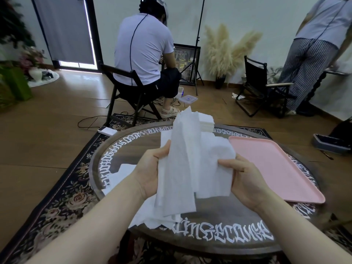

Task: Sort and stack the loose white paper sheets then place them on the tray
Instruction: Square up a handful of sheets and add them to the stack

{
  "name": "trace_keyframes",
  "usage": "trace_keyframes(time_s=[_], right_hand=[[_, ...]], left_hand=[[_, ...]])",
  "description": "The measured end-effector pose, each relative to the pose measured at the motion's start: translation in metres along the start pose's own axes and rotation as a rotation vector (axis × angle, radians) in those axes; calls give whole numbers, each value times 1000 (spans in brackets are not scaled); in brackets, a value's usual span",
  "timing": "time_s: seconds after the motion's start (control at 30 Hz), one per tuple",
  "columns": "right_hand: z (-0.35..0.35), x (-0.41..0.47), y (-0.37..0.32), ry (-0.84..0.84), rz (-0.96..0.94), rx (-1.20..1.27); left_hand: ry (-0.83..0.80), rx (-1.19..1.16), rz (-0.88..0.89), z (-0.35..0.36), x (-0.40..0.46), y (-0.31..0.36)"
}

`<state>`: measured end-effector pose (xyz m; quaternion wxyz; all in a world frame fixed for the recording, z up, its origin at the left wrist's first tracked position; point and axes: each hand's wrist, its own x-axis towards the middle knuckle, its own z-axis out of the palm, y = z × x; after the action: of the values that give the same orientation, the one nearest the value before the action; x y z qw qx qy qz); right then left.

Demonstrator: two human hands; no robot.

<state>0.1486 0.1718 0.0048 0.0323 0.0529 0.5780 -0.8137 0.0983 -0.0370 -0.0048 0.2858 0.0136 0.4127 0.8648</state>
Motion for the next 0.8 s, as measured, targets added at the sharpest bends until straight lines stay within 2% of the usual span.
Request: trace_keyframes(time_s=[0.13,0.23,0.33,0.5,0.6,0.7,0.8], right_hand=[[4,1,1,-40,6,-73],[7,0,4,-102,16,-168],[10,-2,7,-148,18,-225],[14,-1,4,-133,118,-111],[17,0,10,-129,119,-212],[18,-1,17,-88,36,-253],[16,-1,17,-11,-54,-209]], left_hand=[[-21,38,-74,6,0,-8],[26,77,-66,12,-1,-10],[154,142,-9,16,-2,-11],[425,183,140,23,-2,-21],[513,205,218,29,-2,-27],[454,251,268,33,-2,-26],[406,427,376,33,1,-20]])
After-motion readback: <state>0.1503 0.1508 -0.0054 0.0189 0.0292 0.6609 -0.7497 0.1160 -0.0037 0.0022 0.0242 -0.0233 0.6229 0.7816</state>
